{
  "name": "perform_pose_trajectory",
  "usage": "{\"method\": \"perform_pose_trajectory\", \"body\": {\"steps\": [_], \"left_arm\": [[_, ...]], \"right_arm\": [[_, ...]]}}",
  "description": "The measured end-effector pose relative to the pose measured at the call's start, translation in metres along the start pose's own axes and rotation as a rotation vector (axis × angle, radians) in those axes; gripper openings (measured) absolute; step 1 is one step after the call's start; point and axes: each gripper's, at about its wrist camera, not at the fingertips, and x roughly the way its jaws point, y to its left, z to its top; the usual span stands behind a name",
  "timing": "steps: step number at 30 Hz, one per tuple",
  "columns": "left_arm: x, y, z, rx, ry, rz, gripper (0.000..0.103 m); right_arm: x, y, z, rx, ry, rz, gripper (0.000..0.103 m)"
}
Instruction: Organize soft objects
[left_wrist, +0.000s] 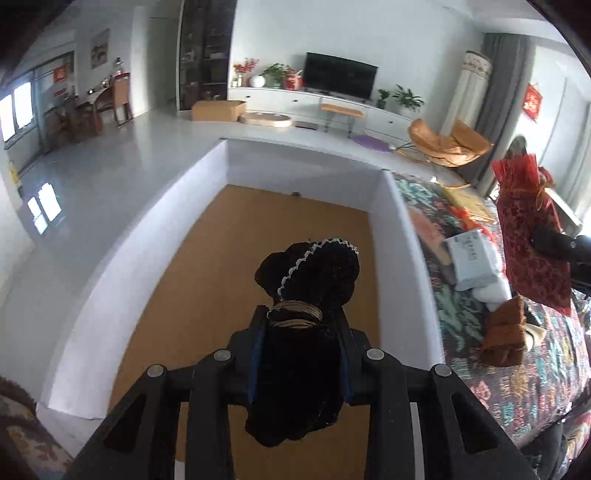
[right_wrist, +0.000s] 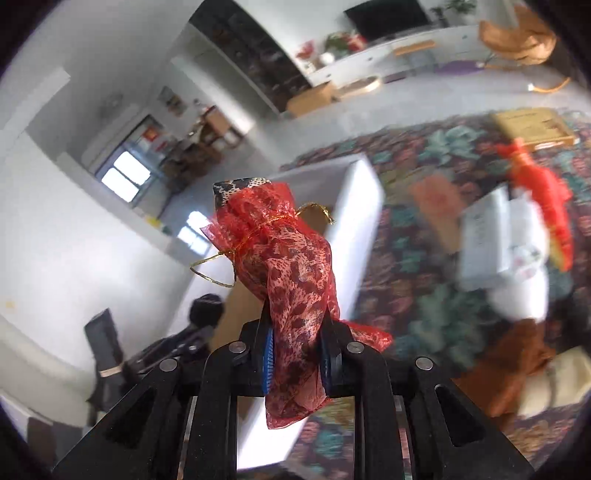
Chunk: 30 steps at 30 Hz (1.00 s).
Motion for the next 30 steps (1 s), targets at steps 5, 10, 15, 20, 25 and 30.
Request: {"method": "perform_pose_trajectory", "body": {"steps": [5, 10, 15, 20, 25, 30], "left_arm": [[0.005, 0.025, -0.015, -0.072, 0.004, 0.079, 0.102], [-0.002, 0.012, -0.015, -0.08, -0.07, 0.02, 0.102], [-0.015, -0.051, -0.022, 0.002, -0.105, -0.203, 0.102], [0.0, -0.16, -0.052, 0.226, -0.022, -0.395, 0.102], [0.07, -0.244, -0.103, 0.341, 0.172, -0.373, 0.102], [0.107, -0.273, -0.129, 0.435, 0.151, -0.239, 0.102]], "right_arm": [[0.054, 0.01, -0.018, 0.001, 0.076, 0.007, 0.086], [0.008, -0.02, -0.053, -0.15, -0.096, -0.317, 0.086], [-0.05, -0.071, -0.119, -0.104, -0.21, -0.703, 0.086], [-0.1, -0.147, -0.166, 0.157, -0.211, -0.867, 0.086], [-0.137, -0.196, -0.167, 0.376, -0.236, -1.001, 0.086], [-0.147, -0.232, -0.164, 0.479, -0.239, -1.027, 0.088]]}}
